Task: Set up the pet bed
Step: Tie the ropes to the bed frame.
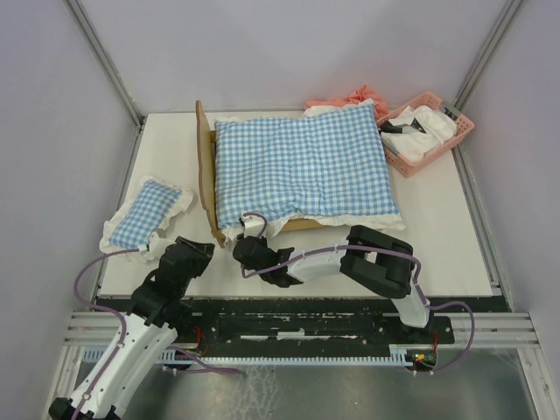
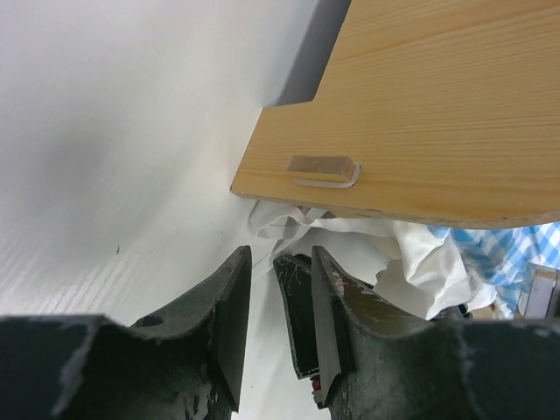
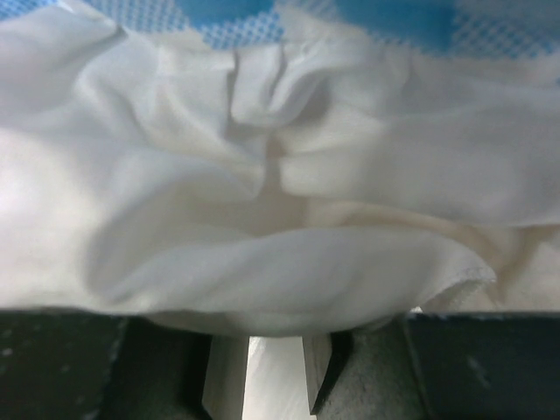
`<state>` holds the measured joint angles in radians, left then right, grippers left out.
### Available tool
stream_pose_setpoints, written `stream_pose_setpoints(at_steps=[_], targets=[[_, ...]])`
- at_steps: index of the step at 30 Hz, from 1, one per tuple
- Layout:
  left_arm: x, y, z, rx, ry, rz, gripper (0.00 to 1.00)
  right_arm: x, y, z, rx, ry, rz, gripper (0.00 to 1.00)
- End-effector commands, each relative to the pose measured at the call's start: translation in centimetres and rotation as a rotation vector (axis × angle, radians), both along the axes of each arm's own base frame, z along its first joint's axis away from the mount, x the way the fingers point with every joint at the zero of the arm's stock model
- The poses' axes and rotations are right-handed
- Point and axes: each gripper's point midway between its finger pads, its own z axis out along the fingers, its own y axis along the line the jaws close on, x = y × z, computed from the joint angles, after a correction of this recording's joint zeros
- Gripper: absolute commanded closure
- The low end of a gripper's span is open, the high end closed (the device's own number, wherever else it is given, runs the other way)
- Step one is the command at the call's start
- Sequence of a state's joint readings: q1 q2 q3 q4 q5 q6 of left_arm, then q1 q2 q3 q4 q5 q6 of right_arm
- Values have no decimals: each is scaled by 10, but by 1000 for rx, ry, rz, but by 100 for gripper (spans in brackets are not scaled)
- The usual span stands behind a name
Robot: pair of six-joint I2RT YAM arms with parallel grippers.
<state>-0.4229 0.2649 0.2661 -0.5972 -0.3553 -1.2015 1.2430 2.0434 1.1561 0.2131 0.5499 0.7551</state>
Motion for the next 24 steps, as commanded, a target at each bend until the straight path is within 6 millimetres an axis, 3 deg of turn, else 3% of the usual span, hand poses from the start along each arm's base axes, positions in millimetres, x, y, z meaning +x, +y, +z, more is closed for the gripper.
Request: stream_pose_setpoints(at_steps=[1, 6, 15, 21, 24], targets=[[1, -8, 10, 0, 6, -48, 59, 3, 5, 15, 20, -16, -26, 63], [2, -4, 8, 10, 26, -18, 59, -3, 15, 27, 57, -22, -13, 61], [3, 5, 10, 19, 6, 31, 59, -4, 13, 12, -14, -20, -54, 58], [3, 4, 14, 20, -1, 18, 60, -1, 5, 6, -87, -22, -82, 63], [3, 2, 18, 20, -9, 6, 60, -2, 8, 9, -81, -22, -69, 75]])
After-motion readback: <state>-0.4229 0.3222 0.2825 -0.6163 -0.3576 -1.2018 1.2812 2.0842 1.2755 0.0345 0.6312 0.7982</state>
